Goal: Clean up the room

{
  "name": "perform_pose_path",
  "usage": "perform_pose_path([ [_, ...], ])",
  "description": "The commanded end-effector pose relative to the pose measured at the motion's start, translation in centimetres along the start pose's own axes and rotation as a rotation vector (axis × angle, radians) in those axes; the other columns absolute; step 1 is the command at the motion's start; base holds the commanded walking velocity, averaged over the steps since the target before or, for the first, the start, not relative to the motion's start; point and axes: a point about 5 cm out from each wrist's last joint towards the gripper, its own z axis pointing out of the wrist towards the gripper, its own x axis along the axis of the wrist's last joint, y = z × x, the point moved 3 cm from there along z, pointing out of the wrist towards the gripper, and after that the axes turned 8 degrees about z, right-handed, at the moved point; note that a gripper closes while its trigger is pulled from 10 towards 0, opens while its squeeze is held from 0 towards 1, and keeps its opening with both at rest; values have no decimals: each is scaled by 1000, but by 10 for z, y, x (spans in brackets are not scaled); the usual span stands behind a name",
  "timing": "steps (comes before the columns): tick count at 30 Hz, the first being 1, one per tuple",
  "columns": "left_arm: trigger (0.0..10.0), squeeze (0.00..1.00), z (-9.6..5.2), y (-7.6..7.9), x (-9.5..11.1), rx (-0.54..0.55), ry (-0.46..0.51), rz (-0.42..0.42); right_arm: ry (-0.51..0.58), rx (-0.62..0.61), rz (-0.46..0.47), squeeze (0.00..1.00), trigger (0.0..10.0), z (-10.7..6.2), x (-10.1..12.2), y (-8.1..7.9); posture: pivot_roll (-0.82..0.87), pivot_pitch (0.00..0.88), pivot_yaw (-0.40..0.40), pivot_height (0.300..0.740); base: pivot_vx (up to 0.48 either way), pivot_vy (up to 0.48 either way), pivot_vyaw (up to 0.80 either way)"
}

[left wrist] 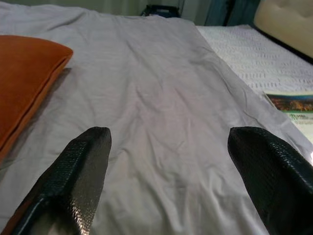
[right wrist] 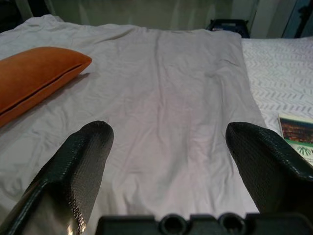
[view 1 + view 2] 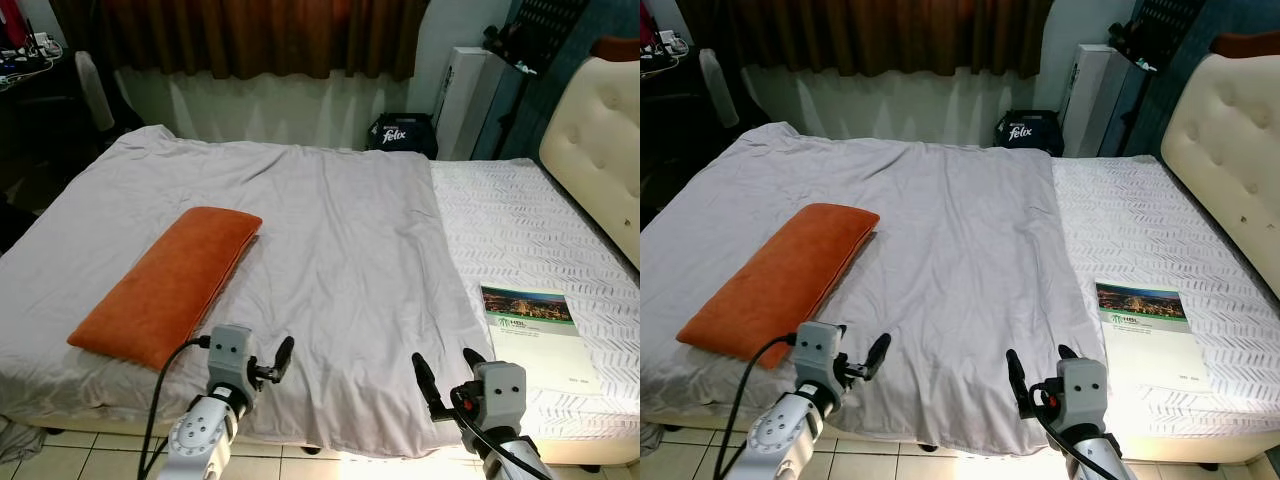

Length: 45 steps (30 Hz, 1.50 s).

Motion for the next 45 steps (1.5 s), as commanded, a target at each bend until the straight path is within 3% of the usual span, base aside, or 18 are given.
perform_pose_path([
  [1, 10000, 0, -1, -8, -2, 26, -14, -9, 1, 9, 12, 0, 10000, 1, 1, -3, -73, 0, -9, 740, 0, 382, 0],
  [16, 10000, 0, 0, -9, 0, 30, -11, -32, 2, 9, 16, 0, 10000, 1, 1, -2, -73, 0, -10, 740, 0, 384, 0],
  [20, 10000, 0, -2, -15, 7, 48, 25, -16, 111, -75, 110, 0, 10000, -2, 18, 11, -70, 0, -9, 740, 0, 389, 0],
  [21, 10000, 0, -9, -24, 18, 74, 84, 13, 167, -112, 118, 0, 10000, -5, 29, 18, -70, 0, -9, 740, 0, 401, 0],
  [26, 10000, 0, -21, -39, 42, 107, 182, 102, 245, -146, 82, 0, 10000, -5, 51, 26, -47, 0, -16, 740, 0, 438, 0],
  [29, 10000, 0, -19, -42, 47, 114, 184, 101, 258, -136, 72, 0, 10000, -1, 57, 24, -39, 0, -18, 740, 0, 467, 0],
  [31, 10000, 0, -17, -44, 46, 135, 178, 101, 251, -128, 60, 0, 10000, 1, 55, 22, -34, 0, -20, 740, 0, 446, 0],
  [34, 10000, 0, -15, -44, 38, 155, 131, 177, 228, -115, 53, 0, 10000, 4, 50, 19, -28, 0, -23, 740, 0, 0, 0],
  [39, 10000, 0, -17, -35, 44, 103, 177, 154, 186, -88, 54, 0, 10000, 5, 41, 13, -26, 0, -25, 740, 49, 0, 0],
  [45, 10000, 0, -14, -37, 38, 108, 140, 138, 145, -70, 42, 0, 10000, 5, 30, 10, -34, 0, -17, 740, 442, 0, 0],
])
